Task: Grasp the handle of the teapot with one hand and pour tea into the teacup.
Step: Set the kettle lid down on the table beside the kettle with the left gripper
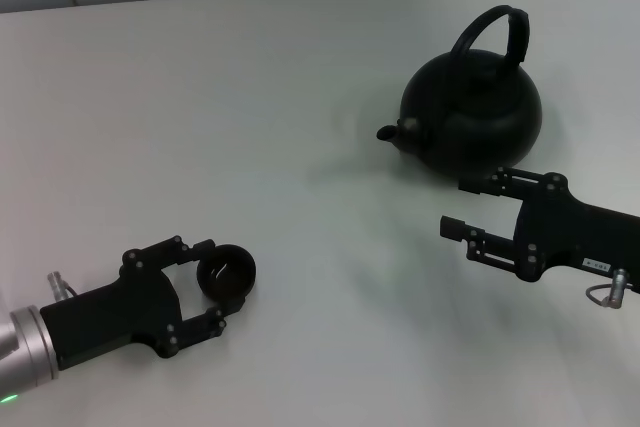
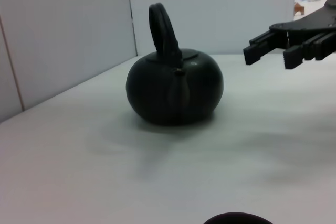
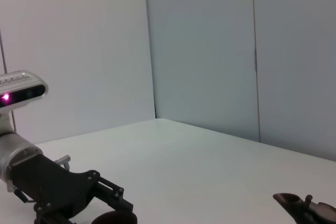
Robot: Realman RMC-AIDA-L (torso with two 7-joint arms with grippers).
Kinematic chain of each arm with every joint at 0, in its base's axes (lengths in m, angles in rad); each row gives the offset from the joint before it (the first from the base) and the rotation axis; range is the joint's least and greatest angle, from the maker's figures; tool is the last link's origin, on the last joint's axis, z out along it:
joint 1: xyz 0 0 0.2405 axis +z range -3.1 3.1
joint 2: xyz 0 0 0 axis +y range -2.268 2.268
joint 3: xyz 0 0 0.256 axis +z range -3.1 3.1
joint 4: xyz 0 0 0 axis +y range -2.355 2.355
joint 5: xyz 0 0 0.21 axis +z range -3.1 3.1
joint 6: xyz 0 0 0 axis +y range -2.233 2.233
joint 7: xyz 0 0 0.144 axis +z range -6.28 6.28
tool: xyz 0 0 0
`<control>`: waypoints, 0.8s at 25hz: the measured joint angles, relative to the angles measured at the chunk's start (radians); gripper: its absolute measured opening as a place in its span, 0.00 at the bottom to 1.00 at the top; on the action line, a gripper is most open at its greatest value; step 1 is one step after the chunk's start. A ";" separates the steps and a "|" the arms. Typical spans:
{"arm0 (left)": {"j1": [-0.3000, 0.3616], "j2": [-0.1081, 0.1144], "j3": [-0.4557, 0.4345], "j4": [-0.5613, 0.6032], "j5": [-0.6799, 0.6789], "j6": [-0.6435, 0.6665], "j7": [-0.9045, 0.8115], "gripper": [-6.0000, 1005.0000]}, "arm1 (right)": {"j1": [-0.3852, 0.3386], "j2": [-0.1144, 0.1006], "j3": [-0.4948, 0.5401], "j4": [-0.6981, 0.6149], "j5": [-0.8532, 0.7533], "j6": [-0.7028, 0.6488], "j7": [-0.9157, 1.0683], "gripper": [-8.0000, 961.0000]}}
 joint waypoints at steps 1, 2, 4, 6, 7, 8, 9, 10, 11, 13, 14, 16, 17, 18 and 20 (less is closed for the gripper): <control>-0.001 -0.001 0.001 0.000 0.000 -0.006 0.001 0.73 | 0.000 0.000 0.000 0.000 0.000 0.000 0.000 0.63; -0.001 -0.001 0.001 0.000 0.000 -0.006 0.001 0.74 | 0.001 0.000 0.000 0.001 0.000 0.000 0.000 0.63; -0.003 -0.003 0.003 0.000 0.000 -0.012 0.001 0.74 | 0.001 0.000 0.000 0.001 0.000 -0.001 0.000 0.63; -0.003 -0.003 0.003 0.000 0.000 -0.012 0.001 0.74 | 0.001 0.000 0.000 0.003 0.000 -0.001 0.002 0.63; -0.003 -0.003 0.003 0.000 0.000 -0.012 0.001 0.74 | 0.001 0.000 0.000 0.003 0.000 -0.001 0.002 0.63; -0.003 -0.003 0.003 0.001 0.000 -0.010 0.001 0.75 | 0.002 0.000 0.000 0.004 0.000 -0.001 0.002 0.63; -0.003 -0.003 0.004 0.001 0.000 -0.007 0.001 0.75 | 0.002 0.000 0.000 0.007 0.000 -0.001 0.002 0.63; -0.003 -0.003 0.004 0.001 0.000 -0.007 0.001 0.75 | 0.003 0.000 0.000 0.010 0.000 -0.001 0.002 0.63; -0.003 -0.003 0.004 0.001 0.000 -0.007 0.001 0.75 | 0.005 0.000 0.000 0.015 0.000 -0.001 0.002 0.63; -0.003 -0.003 0.004 0.001 0.000 -0.007 0.001 0.75 | 0.006 0.000 0.000 0.015 0.000 -0.001 0.002 0.63; -0.003 -0.003 0.004 0.001 0.000 -0.007 0.001 0.76 | 0.007 0.000 0.000 0.015 0.000 -0.001 0.002 0.63; -0.004 -0.004 0.004 0.001 0.000 -0.009 -0.002 0.76 | 0.010 0.000 0.000 0.015 0.000 -0.001 0.002 0.63; -0.004 -0.004 0.004 0.001 0.000 -0.009 -0.002 0.76 | 0.010 0.000 0.000 0.015 0.000 -0.001 0.002 0.63; -0.004 -0.004 0.004 0.001 0.000 -0.009 -0.002 0.76 | 0.010 0.000 0.000 0.016 0.000 -0.001 0.002 0.63; -0.005 -0.005 -0.001 0.003 -0.001 -0.015 -0.005 0.77 | 0.011 0.000 0.000 0.016 0.000 -0.004 0.002 0.63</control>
